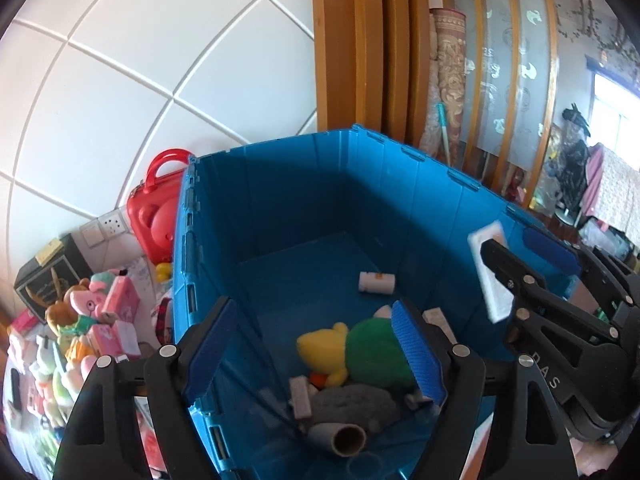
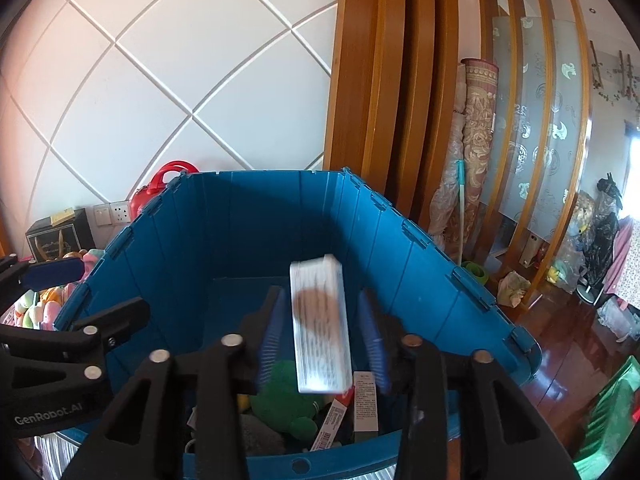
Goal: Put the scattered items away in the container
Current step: 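Carry the ointment box and leaflet over the crate and release both, then withdraw both tools from the crate back toward the toy heap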
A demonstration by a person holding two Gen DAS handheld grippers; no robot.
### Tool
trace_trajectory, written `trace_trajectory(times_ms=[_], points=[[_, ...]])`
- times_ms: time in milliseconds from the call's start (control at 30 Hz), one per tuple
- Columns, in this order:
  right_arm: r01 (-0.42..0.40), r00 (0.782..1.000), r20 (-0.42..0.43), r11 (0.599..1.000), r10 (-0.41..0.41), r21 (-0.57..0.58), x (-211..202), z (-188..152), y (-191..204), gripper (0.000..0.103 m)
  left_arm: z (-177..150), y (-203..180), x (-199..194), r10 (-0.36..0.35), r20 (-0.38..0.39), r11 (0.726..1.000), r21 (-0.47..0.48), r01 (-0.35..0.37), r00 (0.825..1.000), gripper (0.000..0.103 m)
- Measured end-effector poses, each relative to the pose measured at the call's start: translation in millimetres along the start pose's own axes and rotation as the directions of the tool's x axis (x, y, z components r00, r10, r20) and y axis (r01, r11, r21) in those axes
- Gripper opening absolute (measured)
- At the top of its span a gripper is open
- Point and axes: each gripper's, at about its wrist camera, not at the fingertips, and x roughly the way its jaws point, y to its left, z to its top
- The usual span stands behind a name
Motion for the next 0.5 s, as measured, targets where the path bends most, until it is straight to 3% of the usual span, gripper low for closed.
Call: trace_trajectory(times_ms=[33,67,300,367,400,500], points=[[-0.003,1.000,0.004,1.000,0.003,0.008,-0.8,-0.1,-2.0,0.074,-0.2,0.1,-0.4,0.001,0.000,1.000,0.000,-0.001,1.000,0.082],[0.001,1.000,0.011,1.000,-0.001,0.010,-1.7,0.3,-3.6,0.076,-0.5,0.4,-0.6,0.005,0.002,1.000,0.000,-0.005,1.000,0.083],[-0.003,1.000,0.015,1.000,0.003,0.024,-2.7,2.3,-7.7,0.078,-4.1,0.7,-3.1,0.022,-0.010,1.000,-0.004,-0.022,1.000,0.090],[-0.008,1.000,0.012,1.000,0.007,0.029,-2.2,2.3,-8.3,0.089,-7.3,3.6,-7.1,0.035,-0.001,0.999,-0.004,-0.035,0.999,0.092],[-0.015,1.000,0.012,0.999,0.015,0.033,-2.1,2.4,-8.0,0.101,-9.1,5.9,-10.2,0.045,0.006,0.999,-0.004,-0.045,0.999,0.093],[-0.030,0.999,0.013,0.999,0.030,0.044,-5.7,2.9,-4.8,0.103,-16.6,19.1,-24.3,0.075,0.025,0.997,-0.027,-0.075,0.997,0.098]])
